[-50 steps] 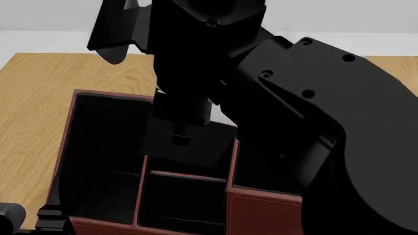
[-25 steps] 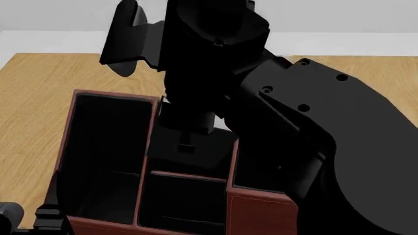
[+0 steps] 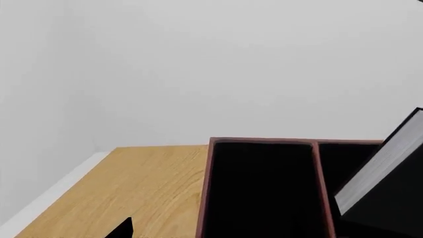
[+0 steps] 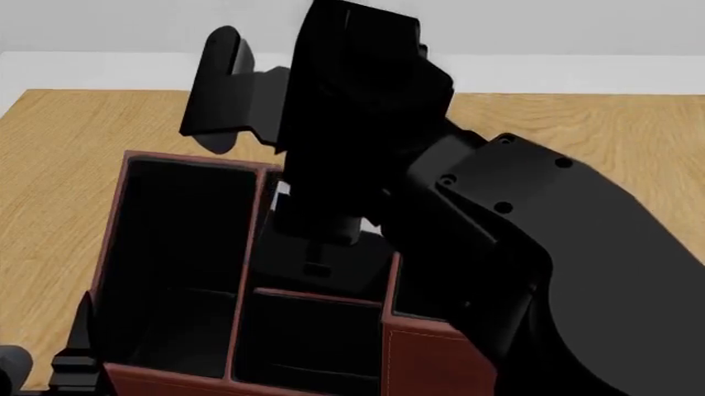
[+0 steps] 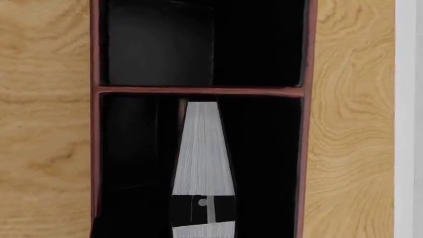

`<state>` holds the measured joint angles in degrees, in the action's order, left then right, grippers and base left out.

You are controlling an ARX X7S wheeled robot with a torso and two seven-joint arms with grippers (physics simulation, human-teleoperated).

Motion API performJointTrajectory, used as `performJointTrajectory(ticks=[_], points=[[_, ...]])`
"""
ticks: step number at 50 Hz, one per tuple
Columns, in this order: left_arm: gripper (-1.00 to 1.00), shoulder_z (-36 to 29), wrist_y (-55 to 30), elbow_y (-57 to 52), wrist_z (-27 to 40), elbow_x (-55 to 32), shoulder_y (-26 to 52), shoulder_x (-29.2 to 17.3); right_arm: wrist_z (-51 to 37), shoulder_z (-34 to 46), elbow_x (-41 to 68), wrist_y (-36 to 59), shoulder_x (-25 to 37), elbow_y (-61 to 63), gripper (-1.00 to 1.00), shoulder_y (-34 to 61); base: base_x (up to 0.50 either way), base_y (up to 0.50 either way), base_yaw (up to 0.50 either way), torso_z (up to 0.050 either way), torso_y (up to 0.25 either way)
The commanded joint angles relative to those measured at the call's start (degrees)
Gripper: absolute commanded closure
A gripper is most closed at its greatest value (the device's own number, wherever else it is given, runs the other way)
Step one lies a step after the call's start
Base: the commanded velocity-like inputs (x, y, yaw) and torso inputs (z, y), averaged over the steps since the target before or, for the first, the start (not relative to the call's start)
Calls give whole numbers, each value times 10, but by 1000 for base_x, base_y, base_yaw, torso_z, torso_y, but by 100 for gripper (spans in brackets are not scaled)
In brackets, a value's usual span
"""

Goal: Pick up the book and place it in the front compartment of the caddy.

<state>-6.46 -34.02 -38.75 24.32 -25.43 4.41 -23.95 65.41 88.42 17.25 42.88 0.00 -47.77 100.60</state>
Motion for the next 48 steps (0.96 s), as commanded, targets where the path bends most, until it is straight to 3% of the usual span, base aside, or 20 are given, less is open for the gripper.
performJointTrajectory(ticks=[1,17,18,34,48], points=[[-100,0,3,1,2,0,-3,-2,-20,4,-17,-23,0,-7,100,-14,0,0,0,0,0],[-100,2,4,0,5,-3,-5,-5,-54,3,-12,-19,0,-8,100,-25,1,0,0,0,0],[-100,2,4,0,5,-3,-5,-5,-55,4,-15,-24,0,-9,-100,-24,0,0,0,0,0],[-100,1,5,0,7,-7,-3,-5,-93,-4,71,-38,0,-28,-100,68,0,0,0,0,0],[-100,-1,-11,-12,14,-13,9,-8,-200,-15,164,-59,0,-45,-100,140,0,0,0,0,0]])
